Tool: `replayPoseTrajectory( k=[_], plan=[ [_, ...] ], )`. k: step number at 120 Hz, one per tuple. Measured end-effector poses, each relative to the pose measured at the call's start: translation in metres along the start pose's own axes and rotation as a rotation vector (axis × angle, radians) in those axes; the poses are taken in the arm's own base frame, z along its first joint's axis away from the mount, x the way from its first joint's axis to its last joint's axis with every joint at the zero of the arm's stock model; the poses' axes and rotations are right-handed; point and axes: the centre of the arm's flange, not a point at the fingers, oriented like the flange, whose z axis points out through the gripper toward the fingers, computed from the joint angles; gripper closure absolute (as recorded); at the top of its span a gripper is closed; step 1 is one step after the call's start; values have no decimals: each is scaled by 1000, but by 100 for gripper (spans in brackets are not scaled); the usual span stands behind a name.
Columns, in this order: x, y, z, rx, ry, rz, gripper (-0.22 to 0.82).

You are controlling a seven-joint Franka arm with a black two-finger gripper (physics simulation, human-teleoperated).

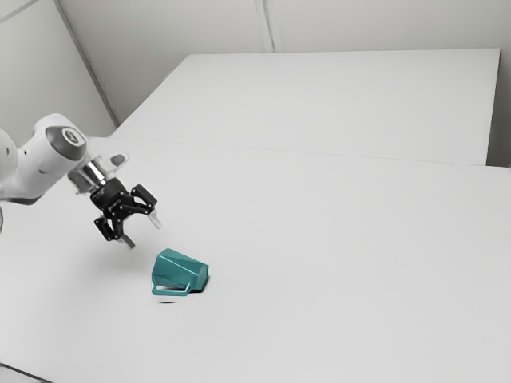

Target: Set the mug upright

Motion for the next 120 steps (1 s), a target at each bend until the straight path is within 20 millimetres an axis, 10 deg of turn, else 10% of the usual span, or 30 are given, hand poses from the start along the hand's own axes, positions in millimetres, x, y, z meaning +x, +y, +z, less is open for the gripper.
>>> replayPoseTrajectory(
  k=[35,120],
  plan=[
    [9,-33,34,-135,47,126,0],
    [-2,-37,41,-183,112,518,0]
  ],
)
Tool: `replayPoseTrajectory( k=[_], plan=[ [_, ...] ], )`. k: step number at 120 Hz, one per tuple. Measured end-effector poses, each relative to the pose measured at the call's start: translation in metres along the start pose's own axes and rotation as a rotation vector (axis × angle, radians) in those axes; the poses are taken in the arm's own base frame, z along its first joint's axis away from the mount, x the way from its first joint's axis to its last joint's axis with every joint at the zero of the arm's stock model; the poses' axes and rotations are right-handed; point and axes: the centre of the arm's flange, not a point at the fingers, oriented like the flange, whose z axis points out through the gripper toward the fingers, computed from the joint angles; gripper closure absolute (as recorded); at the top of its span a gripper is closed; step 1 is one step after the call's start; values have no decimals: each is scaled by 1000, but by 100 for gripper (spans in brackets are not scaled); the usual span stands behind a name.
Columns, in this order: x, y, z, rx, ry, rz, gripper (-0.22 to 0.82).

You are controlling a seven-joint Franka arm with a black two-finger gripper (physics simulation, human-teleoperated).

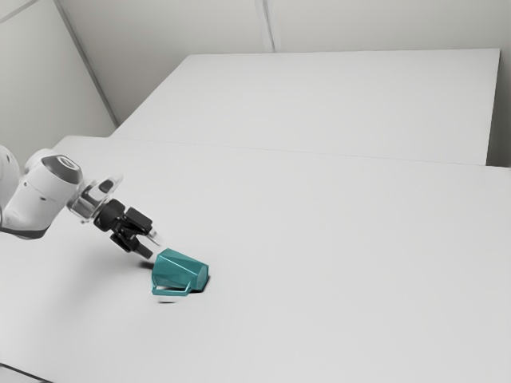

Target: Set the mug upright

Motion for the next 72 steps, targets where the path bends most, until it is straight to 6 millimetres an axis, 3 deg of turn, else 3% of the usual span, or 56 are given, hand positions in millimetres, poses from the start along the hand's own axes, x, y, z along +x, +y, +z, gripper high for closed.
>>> replayPoseTrajectory(
  k=[72],
  plan=[
    [-20,11,22,-148,-30,68,0]
  ],
)
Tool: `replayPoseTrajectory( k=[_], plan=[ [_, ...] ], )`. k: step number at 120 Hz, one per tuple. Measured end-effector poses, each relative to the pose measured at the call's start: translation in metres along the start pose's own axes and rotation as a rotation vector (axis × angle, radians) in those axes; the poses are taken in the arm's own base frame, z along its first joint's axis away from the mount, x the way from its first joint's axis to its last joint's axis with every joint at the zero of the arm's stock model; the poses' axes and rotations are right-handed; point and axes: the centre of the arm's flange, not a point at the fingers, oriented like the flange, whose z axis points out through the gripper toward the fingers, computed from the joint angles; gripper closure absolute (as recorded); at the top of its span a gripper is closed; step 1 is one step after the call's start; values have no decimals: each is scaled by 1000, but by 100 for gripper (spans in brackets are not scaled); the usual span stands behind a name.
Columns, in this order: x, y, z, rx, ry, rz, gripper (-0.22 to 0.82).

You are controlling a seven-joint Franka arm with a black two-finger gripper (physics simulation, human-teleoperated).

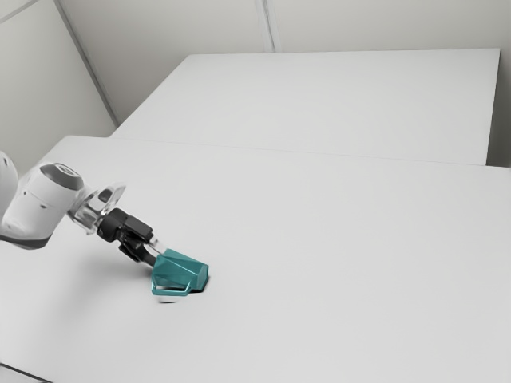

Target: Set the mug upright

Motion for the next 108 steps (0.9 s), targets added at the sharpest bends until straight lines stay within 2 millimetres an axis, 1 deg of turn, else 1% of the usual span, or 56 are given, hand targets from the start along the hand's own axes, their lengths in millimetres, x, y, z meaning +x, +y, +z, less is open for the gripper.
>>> replayPoseTrajectory(
  k=[23,41,52,56,72,97,108],
  plan=[
    [1,4,3,-20,13,17,0],
    [-2,4,12,-49,20,12,0],
    [1,8,19,-61,17,22,0],
    [2,10,21,-65,16,26,2],
    [4,13,29,-78,12,29,17],
    [6,15,33,-86,13,31,51],
    [8,18,35,-86,9,38,62]
  ],
)
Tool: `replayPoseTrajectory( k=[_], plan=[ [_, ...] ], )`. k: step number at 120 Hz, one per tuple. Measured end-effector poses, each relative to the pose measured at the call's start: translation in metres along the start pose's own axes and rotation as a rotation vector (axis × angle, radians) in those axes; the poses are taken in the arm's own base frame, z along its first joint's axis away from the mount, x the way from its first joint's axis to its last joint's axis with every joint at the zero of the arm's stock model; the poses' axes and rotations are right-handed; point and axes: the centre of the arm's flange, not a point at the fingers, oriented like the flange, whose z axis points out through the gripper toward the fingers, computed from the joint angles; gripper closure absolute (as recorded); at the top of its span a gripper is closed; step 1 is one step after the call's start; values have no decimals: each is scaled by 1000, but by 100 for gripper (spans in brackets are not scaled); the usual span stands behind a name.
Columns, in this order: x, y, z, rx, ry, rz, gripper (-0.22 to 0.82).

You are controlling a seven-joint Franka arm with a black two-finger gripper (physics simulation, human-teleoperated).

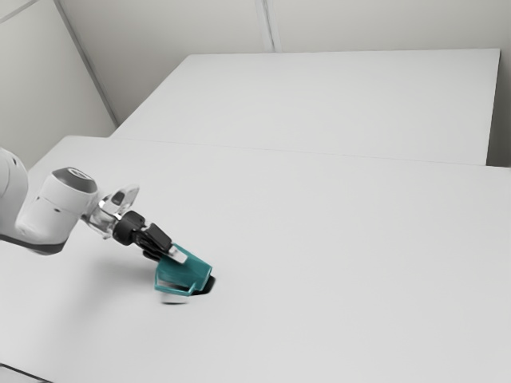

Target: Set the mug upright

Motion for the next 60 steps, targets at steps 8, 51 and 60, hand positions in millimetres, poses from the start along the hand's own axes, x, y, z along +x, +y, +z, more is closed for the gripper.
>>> replayPoseTrajectory(
  k=[8,51,60],
  plan=[
    [3,4,1,2,-3,10,68],
    [13,15,7,11,-16,39,76],
    [14,19,5,14,-11,47,77]
  ],
)
